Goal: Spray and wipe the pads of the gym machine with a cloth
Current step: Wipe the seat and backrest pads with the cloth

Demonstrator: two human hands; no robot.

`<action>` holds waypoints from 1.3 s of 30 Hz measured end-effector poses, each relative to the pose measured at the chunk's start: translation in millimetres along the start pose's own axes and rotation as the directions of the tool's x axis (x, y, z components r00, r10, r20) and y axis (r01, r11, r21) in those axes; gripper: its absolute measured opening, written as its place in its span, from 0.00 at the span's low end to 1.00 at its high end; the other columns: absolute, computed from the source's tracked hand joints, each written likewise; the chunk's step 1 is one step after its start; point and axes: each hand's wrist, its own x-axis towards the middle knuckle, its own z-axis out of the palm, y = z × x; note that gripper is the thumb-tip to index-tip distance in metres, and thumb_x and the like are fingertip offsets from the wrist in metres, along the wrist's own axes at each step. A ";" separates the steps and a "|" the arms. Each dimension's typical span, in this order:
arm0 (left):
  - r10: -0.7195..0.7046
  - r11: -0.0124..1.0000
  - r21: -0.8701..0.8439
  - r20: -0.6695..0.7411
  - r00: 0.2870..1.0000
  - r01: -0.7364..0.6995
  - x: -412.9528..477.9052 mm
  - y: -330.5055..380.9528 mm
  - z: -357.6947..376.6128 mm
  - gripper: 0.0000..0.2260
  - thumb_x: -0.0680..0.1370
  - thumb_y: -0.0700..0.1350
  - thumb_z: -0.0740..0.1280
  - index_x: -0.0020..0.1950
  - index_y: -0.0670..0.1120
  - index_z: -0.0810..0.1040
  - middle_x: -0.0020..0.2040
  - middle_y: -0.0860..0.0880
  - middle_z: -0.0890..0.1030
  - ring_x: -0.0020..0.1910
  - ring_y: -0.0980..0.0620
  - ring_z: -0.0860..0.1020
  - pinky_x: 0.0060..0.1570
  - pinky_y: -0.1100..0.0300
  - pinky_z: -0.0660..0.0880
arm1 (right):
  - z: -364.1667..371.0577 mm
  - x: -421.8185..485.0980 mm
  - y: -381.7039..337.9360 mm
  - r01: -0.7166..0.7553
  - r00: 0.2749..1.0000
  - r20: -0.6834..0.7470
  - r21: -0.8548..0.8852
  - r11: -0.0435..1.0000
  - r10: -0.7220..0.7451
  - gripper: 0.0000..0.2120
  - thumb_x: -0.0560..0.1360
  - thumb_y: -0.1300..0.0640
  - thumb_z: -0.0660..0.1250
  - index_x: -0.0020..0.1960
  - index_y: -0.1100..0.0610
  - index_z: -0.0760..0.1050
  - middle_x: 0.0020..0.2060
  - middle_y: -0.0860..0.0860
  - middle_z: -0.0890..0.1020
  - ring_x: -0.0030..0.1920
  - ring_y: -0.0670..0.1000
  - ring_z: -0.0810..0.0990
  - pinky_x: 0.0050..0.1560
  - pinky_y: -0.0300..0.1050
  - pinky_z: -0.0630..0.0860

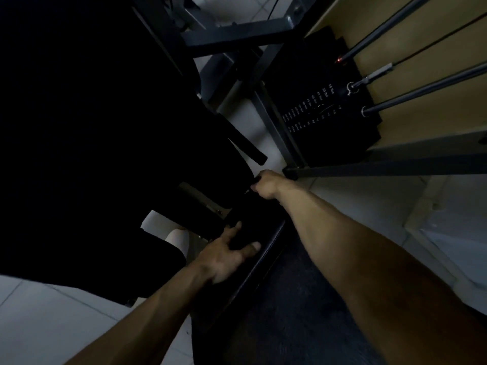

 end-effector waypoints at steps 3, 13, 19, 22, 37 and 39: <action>0.008 1.000 -0.007 0.003 1.000 -0.008 -1.2 -1.4 1.2 0.40 0.76 0.70 0.65 0.82 0.64 0.51 0.84 0.56 0.47 0.83 0.48 0.49 0.78 0.54 0.47 | -12.2 -24.3 14.4 0.067 0.997 0.033 -0.028 0.997 -0.067 0.17 0.83 0.56 0.66 0.71 0.57 0.74 0.63 0.56 0.80 0.61 0.56 0.79 0.62 0.45 0.75; 0.015 0.997 0.077 0.051 0.999 -0.019 -4.7 2.4 -6.6 0.35 0.81 0.54 0.68 0.83 0.61 0.53 0.84 0.52 0.47 0.83 0.47 0.50 0.79 0.54 0.49 | 4.6 -161.0 59.3 0.374 0.906 -0.026 -0.414 0.830 -0.422 0.23 0.84 0.51 0.64 0.79 0.48 0.67 0.82 0.48 0.59 0.80 0.51 0.61 0.76 0.47 0.64; 0.045 0.992 0.115 -0.015 0.999 -0.043 -5.4 -6.8 -2.4 0.38 0.80 0.58 0.69 0.84 0.55 0.52 0.84 0.51 0.52 0.82 0.48 0.55 0.77 0.60 0.53 | 26.7 -99.0 35.8 0.347 0.879 -0.084 -0.565 0.749 -0.470 0.24 0.79 0.65 0.66 0.74 0.50 0.74 0.73 0.52 0.72 0.66 0.58 0.77 0.60 0.52 0.78; -0.033 0.999 -0.016 -0.091 0.995 0.032 -2.7 -21.6 -1.5 0.47 0.69 0.69 0.75 0.81 0.53 0.61 0.77 0.52 0.69 0.73 0.49 0.71 0.73 0.60 0.66 | 39.9 -58.3 14.7 0.289 0.884 -0.189 -0.499 0.817 -0.428 0.26 0.78 0.66 0.68 0.73 0.52 0.70 0.64 0.55 0.74 0.55 0.60 0.80 0.50 0.53 0.80; -0.049 0.994 -0.098 0.022 0.999 0.051 -6.6 -55.6 -14.9 0.49 0.65 0.65 0.80 0.80 0.53 0.62 0.75 0.55 0.69 0.72 0.56 0.68 0.64 0.68 0.62 | 59.1 -44.0 -6.5 0.240 0.887 -0.147 -0.665 0.707 -0.439 0.22 0.77 0.63 0.69 0.69 0.49 0.78 0.64 0.57 0.74 0.66 0.62 0.71 0.65 0.54 0.70; -0.068 0.988 -0.137 0.012 0.998 0.069 -6.8 -56.1 -13.8 0.57 0.61 0.70 0.80 0.83 0.51 0.58 0.79 0.53 0.66 0.76 0.52 0.67 0.68 0.65 0.62 | 52.2 -41.7 0.0 0.192 0.880 -0.215 -0.653 0.733 -0.423 0.22 0.77 0.63 0.69 0.69 0.48 0.78 0.63 0.57 0.73 0.65 0.62 0.70 0.63 0.55 0.71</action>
